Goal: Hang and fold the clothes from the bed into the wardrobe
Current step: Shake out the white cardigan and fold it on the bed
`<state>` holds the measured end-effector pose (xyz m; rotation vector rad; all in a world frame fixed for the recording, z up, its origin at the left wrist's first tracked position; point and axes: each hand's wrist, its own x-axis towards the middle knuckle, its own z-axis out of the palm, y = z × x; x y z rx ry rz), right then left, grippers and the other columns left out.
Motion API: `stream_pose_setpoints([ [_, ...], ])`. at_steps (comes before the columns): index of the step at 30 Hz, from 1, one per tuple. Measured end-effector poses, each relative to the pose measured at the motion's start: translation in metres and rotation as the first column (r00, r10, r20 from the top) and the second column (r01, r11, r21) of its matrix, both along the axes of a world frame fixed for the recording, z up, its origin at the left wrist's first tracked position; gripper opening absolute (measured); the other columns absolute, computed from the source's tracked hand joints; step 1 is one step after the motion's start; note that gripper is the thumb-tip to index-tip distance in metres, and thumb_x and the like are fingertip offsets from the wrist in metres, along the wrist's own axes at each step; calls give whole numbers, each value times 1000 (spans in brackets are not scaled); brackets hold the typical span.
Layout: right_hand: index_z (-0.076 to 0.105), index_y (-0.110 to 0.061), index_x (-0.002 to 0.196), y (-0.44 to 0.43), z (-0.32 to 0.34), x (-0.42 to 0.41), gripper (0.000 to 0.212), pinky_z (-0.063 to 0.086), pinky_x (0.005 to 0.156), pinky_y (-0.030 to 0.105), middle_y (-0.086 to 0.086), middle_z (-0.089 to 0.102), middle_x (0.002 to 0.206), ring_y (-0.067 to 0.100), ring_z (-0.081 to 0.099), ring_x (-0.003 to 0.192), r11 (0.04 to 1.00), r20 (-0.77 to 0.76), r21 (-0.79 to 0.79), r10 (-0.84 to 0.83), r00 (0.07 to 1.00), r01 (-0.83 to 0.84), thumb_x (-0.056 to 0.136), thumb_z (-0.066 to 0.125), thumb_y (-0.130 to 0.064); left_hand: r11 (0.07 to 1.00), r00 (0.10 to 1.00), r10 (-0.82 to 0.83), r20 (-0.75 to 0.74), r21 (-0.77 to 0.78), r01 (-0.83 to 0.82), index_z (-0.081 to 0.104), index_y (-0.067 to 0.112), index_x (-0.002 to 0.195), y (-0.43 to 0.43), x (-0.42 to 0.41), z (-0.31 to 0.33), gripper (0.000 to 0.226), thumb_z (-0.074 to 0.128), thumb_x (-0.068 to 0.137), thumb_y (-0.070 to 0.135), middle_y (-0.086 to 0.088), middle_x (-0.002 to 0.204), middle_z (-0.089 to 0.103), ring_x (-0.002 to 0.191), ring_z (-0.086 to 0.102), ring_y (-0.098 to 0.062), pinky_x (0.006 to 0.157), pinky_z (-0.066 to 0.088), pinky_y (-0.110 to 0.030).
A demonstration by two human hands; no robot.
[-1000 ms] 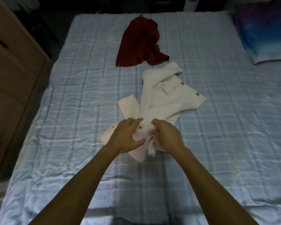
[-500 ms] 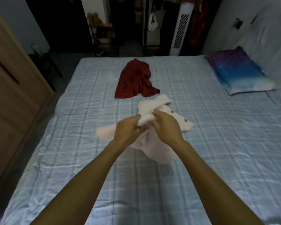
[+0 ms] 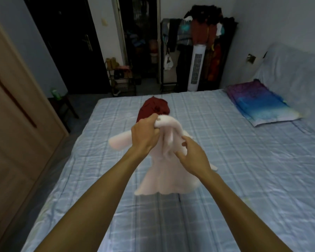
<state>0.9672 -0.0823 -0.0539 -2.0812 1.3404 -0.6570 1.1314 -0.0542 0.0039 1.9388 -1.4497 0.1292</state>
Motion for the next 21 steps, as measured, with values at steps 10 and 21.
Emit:
stream_pose_setpoints([
  [10,55,-21,80,27,22,34,26,29,47,19,-12,53,67,6,51,59,989,104,-37,-140,985,144,89,55,-45,991,998,42,-41,-124,-47,62,19,95,5,-12,33,21,50,82,9,6,71,55,66,46,-15,62,29,-29],
  [21,47,-21,69,22,26,23,26,34,60,30,-1,55,75,17,50,65,965,205,-152,-181,962,214,95,42,-18,996,998,41,37,-86,-38,60,12,90,7,16,13,17,50,78,4,-6,80,62,74,54,-25,67,33,-32],
])
